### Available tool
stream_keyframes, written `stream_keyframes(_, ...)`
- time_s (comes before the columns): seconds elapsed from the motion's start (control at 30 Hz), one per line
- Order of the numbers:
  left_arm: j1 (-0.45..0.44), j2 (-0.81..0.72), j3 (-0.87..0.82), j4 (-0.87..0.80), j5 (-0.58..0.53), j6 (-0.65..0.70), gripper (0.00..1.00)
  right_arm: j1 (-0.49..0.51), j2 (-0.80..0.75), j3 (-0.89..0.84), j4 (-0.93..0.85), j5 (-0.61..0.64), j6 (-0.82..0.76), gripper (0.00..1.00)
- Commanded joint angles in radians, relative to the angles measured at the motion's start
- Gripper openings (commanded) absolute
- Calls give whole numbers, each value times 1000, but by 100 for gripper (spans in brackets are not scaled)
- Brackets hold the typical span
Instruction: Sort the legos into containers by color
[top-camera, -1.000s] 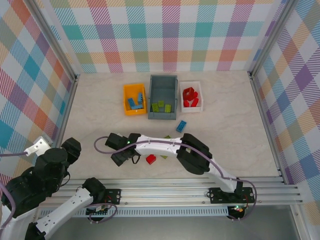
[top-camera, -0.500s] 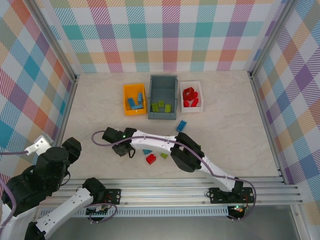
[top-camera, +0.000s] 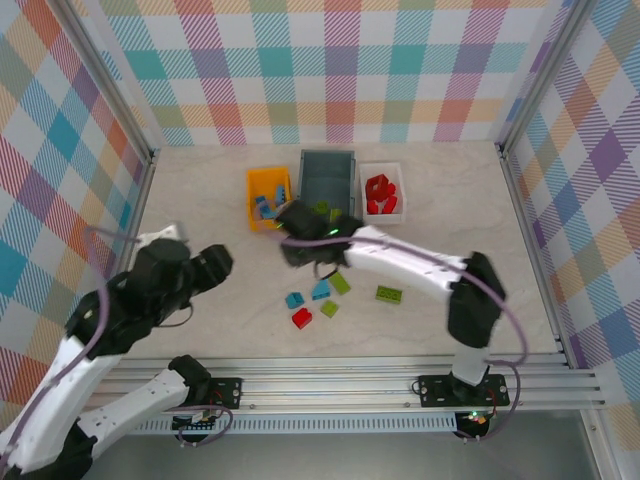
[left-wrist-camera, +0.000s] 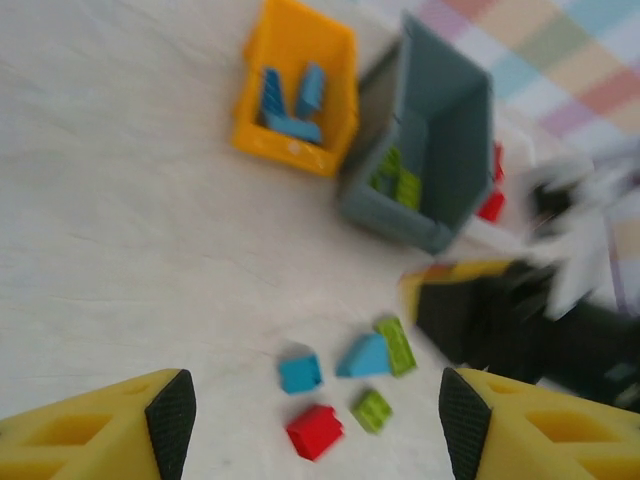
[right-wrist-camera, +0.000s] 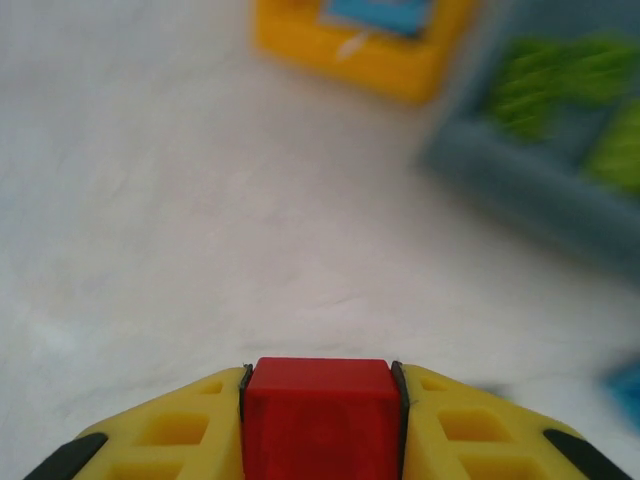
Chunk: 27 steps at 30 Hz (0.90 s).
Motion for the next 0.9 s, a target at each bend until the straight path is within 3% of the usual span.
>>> stream_keyframes(0.0,6,113,-20,211,279,64,67,-163,-110,-140,21,-28,18,34)
stream_keyframes(0.13,-1,273,-12,375,430,34,66,-359,-153,-193,22,-82,-2,36)
stream_keyframes(0.33,-111,490,49,475,394,8,64,-520,19,-59,-9,-124,-1,39)
stream_keyframes(0.63,-213,611,69,487,288,7,63,-590,264,178,-68,-133,-5,42)
stream_keyframes(0.87,-241,639,72,447,250,37,63,-597,284,221,-82,-131,-40,63)
